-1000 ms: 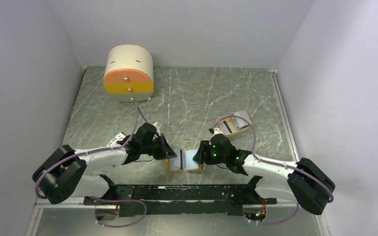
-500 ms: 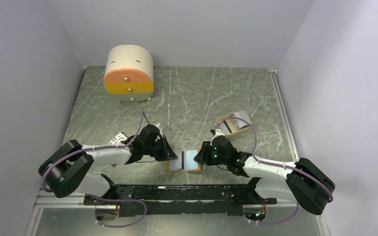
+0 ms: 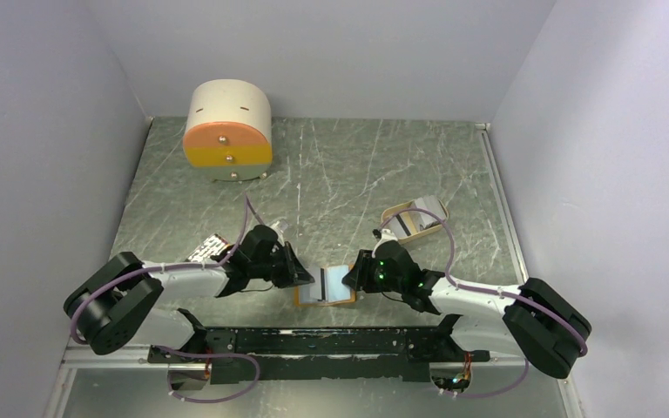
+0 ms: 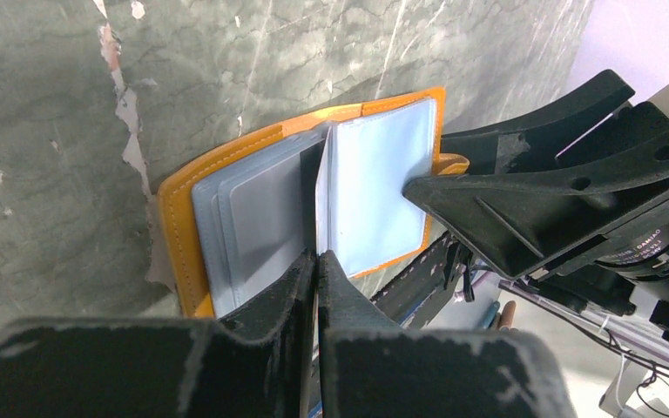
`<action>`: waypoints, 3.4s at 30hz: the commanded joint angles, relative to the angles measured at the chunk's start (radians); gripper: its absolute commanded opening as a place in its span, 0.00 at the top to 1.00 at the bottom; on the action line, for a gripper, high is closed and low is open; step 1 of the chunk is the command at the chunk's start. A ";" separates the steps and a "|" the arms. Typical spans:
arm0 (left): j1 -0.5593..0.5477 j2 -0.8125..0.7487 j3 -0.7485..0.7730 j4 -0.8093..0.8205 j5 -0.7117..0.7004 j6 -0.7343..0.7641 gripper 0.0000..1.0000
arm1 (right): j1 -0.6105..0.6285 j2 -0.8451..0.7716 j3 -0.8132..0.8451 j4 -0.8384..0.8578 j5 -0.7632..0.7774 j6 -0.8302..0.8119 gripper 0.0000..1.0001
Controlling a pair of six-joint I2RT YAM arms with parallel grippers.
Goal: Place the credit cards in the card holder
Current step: Insert the credit card into the card holder.
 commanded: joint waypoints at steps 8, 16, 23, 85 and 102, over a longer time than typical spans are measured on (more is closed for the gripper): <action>-0.009 -0.081 -0.028 0.018 0.024 -0.016 0.91 | -0.003 -0.009 -0.027 -0.038 -0.001 0.008 0.58; -0.008 -0.069 -0.033 0.023 0.030 -0.016 0.91 | -0.005 -0.019 -0.070 0.004 0.011 0.068 0.60; -0.007 -0.032 -0.022 0.040 0.048 -0.004 0.91 | -0.005 -0.018 -0.068 0.001 0.010 0.065 0.63; -0.014 0.083 0.060 -0.123 0.009 0.029 0.71 | -0.005 -0.019 -0.074 0.001 0.004 0.060 0.50; -0.032 0.036 0.057 -0.175 -0.039 0.011 0.63 | -0.004 -0.015 -0.090 0.015 0.002 0.066 0.54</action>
